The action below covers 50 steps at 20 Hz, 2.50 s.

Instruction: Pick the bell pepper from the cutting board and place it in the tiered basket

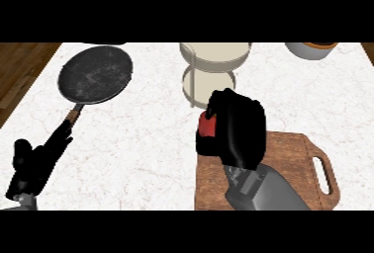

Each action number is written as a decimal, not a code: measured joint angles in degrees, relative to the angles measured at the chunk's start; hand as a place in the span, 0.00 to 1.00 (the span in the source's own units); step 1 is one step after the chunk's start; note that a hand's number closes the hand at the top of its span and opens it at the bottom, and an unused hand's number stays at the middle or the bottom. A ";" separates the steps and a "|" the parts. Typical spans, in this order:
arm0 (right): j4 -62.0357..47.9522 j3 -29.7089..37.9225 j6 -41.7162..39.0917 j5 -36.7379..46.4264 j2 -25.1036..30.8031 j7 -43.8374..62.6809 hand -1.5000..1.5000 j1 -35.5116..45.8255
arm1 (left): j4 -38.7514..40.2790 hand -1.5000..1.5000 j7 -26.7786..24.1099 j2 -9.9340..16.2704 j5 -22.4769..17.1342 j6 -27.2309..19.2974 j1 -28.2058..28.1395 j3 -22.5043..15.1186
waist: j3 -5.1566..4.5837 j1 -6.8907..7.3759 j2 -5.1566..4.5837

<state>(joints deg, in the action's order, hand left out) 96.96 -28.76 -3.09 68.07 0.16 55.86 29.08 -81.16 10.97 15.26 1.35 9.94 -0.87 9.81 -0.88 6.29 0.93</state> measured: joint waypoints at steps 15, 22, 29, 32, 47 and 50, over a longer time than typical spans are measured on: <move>-18.06 2.19 5.33 4.79 0.45 11.38 1.00 28.71 | 1.84 0.50 0.08 -1.41 1.13 -0.10 4.74 -2.27 | 0.39 3.55 -2.10; -29.40 7.64 9.58 2.83 0.42 10.46 1.00 38.76 | 2.51 0.50 0.09 -1.47 1.21 -0.36 6.30 -2.15 | 0.56 3.73 -2.86; -39.30 14.30 19.25 -0.44 0.31 6.62 1.00 44.63 | 2.81 0.50 0.21 -1.32 0.86 -0.32 6.90 -1.69 | 0.65 3.12 -3.22; -44.34 16.49 23.39 -1.71 0.27 4.86 1.00 46.79 | 3.39 0.50 -0.62 -1.11 0.94 -0.42 6.51 -1.27 | 0.64 2.61 -3.22; -75.17 14.53 10.80 4.51 2.19 -4.01 1.00 63.36 | 3.68 0.50 -1.34 -0.58 0.41 -0.83 4.41 0.52 | 0.63 -0.72 -2.51; -78.93 14.89 10.17 4.73 2.21 -6.79 1.00 65.18 | 3.68 0.50 -1.72 0.02 0.40 -0.70 3.89 1.08 | 0.67 -1.11 -2.51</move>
<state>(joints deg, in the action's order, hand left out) 18.02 -13.86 7.08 72.80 2.37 49.07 94.26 -77.48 9.25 15.29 1.74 9.23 3.03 10.89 -0.21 5.18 -1.57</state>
